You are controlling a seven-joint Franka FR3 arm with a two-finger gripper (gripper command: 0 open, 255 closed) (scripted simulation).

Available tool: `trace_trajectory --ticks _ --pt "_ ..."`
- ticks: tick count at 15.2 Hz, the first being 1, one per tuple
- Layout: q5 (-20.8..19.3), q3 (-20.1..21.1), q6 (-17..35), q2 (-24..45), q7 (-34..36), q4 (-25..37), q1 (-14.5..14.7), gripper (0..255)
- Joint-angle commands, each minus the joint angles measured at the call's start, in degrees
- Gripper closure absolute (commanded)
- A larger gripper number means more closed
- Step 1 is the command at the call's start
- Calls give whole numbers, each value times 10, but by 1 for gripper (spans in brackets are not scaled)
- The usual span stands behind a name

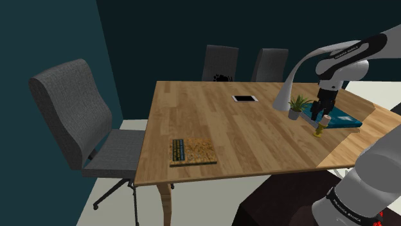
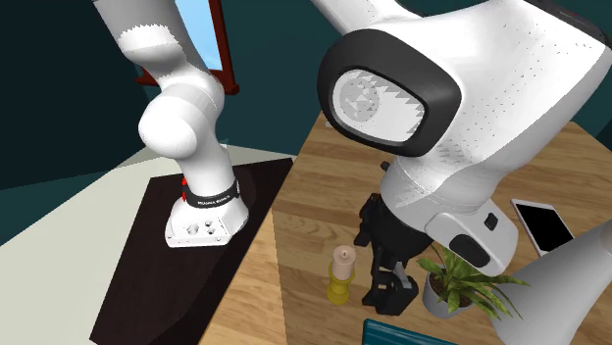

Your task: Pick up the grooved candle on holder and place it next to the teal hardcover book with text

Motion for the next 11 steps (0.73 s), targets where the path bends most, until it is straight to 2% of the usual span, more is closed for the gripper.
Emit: trace_trajectory --ticks 1,4,11 --pt "-2 3 -21 -9 3 14 0 0" --pt "-5 12 -78 -26 8 55 2 0" --pt "-5 12 -78 -26 8 55 2 0"
